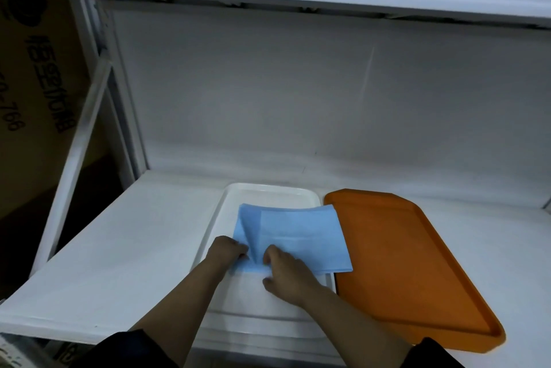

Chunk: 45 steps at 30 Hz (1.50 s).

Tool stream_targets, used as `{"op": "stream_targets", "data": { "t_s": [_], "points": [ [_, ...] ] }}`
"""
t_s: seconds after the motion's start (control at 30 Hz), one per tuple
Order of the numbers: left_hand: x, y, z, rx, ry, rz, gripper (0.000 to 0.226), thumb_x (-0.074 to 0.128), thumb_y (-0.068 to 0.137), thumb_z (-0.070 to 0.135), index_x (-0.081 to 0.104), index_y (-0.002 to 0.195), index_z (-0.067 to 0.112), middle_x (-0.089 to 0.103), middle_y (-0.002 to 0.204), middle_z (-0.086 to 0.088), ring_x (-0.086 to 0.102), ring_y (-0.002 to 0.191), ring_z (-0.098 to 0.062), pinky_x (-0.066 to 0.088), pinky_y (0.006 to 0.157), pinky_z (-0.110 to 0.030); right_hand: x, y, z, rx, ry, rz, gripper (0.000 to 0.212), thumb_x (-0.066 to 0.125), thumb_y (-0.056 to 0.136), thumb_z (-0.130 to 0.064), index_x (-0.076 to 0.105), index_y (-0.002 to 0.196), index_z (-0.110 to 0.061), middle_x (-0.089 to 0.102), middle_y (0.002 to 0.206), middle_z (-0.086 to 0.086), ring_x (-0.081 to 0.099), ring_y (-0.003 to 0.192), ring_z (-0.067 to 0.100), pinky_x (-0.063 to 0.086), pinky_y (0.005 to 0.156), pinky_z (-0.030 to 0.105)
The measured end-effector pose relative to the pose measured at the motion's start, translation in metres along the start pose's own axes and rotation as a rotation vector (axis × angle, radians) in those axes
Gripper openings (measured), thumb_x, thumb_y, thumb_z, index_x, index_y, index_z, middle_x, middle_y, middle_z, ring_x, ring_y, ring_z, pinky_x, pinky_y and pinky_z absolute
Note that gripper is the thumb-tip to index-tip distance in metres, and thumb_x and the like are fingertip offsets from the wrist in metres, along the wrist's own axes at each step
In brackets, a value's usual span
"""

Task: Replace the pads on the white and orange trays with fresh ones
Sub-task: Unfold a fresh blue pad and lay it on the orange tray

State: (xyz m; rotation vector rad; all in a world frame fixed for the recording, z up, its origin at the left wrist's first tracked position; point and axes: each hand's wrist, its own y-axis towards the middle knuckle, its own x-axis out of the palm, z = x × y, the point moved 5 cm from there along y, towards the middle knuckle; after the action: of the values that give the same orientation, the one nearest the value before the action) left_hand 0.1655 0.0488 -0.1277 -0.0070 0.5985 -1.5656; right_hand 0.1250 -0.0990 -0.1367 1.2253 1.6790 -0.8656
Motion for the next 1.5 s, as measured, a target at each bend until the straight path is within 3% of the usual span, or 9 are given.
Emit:
{"op": "stream_targets", "data": {
  "t_s": [0.2, 0.33, 0.43, 0.63, 0.7, 0.83, 1.07, 1.3, 1.5],
  "points": [
    [0.015, -0.007, 0.038, 0.134, -0.168, 0.023, 0.027, 0.053, 0.089, 0.011, 0.04, 0.065, 0.014, 0.05, 0.072, -0.006, 0.05, 0.069, -0.018, 0.039, 0.06, -0.026, -0.016, 0.014, 0.002, 0.189, 0.056, 0.203, 0.066, 0.055, 0.09, -0.044, 0.026, 0.144, -0.019, 0.051, 0.132, 0.002, 0.054, 0.116, 0.022, 0.046, 0.087, 0.034],
    [0.029, -0.032, 0.078, 0.281, -0.269, -0.081, 0.021, 0.05, 0.094, 0.018, 0.048, 0.074, 0.013, 0.06, 0.093, -0.01, 0.061, 0.095, -0.021, 0.049, 0.081, -0.026, -0.055, 0.016, 0.005, 0.286, -0.005, 0.417, 0.036, 0.037, 0.1, -0.04, 0.049, 0.126, -0.018, 0.064, 0.114, 0.003, 0.062, 0.101, 0.023, 0.048, 0.078, 0.032],
    [0.046, -0.051, 0.104, 0.378, -0.296, -0.217, 0.023, 0.043, 0.099, 0.028, 0.06, 0.105, 0.014, 0.063, 0.116, 0.0, 0.057, 0.112, -0.013, 0.045, 0.096, -0.029, -0.087, 0.008, 0.016, 0.396, 0.076, 0.513, 0.041, 0.029, 0.102, -0.041, 0.058, 0.112, -0.013, 0.067, 0.105, 0.007, 0.063, 0.096, 0.027, 0.048, 0.077, 0.033],
    [0.096, -0.069, 0.129, 0.517, 0.029, -0.325, 0.06, 0.04, 0.097, 0.007, 0.018, 0.15, 0.025, 0.021, 0.155, 0.006, 0.028, 0.14, -0.015, 0.033, 0.101, -0.021, -0.138, -0.019, 0.056, 0.46, 0.555, 0.658, 0.043, 0.029, 0.102, -0.038, 0.06, 0.111, -0.01, 0.065, 0.104, 0.013, 0.059, 0.098, 0.034, 0.043, 0.079, 0.037],
    [0.121, -0.074, 0.134, 0.556, 0.178, -0.363, 0.075, 0.05, 0.093, 0.004, 0.007, 0.152, 0.021, 0.013, 0.157, 0.003, 0.023, 0.142, -0.018, 0.033, 0.095, -0.017, -0.15, -0.029, 0.075, 0.427, 0.633, 0.719, 0.037, 0.034, 0.101, -0.032, 0.057, 0.115, -0.007, 0.064, 0.102, 0.014, 0.059, 0.094, 0.033, 0.045, 0.08, 0.04],
    [0.177, -0.073, 0.14, 0.593, 0.408, -0.37, 0.099, 0.067, 0.085, 0.019, -0.006, 0.151, 0.02, 0.005, 0.159, -0.004, 0.015, 0.145, -0.022, 0.03, 0.111, -0.029, -0.174, -0.058, 0.113, 0.41, 0.599, 0.772, 0.031, 0.038, 0.099, -0.017, 0.05, 0.126, -0.006, 0.059, 0.095, 0.01, 0.057, 0.082, 0.026, 0.043, 0.066, 0.035],
    [0.266, -0.076, 0.138, 0.568, 0.722, -0.372, 0.097, 0.062, 0.086, 0.028, -0.011, 0.15, 0.025, 0.008, 0.156, -0.012, 0.036, 0.134, -0.029, 0.037, 0.105, -0.035, -0.196, -0.115, 0.192, 0.458, 0.544, 0.803, 0.032, 0.037, 0.097, -0.01, 0.048, 0.127, -0.007, 0.058, 0.087, 0.004, 0.051, 0.068, 0.018, 0.037, 0.055, 0.029],
    [0.32, -0.089, 0.121, 0.636, 1.041, -0.467, 0.088, 0.058, 0.09, 0.027, -0.007, 0.148, 0.041, -0.007, 0.159, -0.008, 0.028, 0.139, -0.036, 0.032, 0.11, -0.046, -0.174, -0.143, 0.258, 0.573, 0.501, 0.64, 0.046, 0.033, 0.098, -0.012, 0.035, 0.143, -0.018, 0.059, 0.122, 0.013, 0.057, 0.104, 0.032, 0.038, 0.076, 0.031],
    [0.34, -0.097, 0.102, 0.79, 1.218, -0.527, 0.082, 0.056, 0.09, 0.03, 0.0, 0.146, 0.048, -0.014, 0.158, -0.008, 0.017, 0.142, -0.037, 0.032, 0.109, -0.048, -0.146, -0.15, 0.296, 0.716, 0.576, 0.583, 0.04, 0.032, 0.097, -0.014, 0.042, 0.136, -0.013, 0.056, 0.127, 0.013, 0.053, 0.113, 0.034, 0.039, 0.091, 0.035]
  ]
}}
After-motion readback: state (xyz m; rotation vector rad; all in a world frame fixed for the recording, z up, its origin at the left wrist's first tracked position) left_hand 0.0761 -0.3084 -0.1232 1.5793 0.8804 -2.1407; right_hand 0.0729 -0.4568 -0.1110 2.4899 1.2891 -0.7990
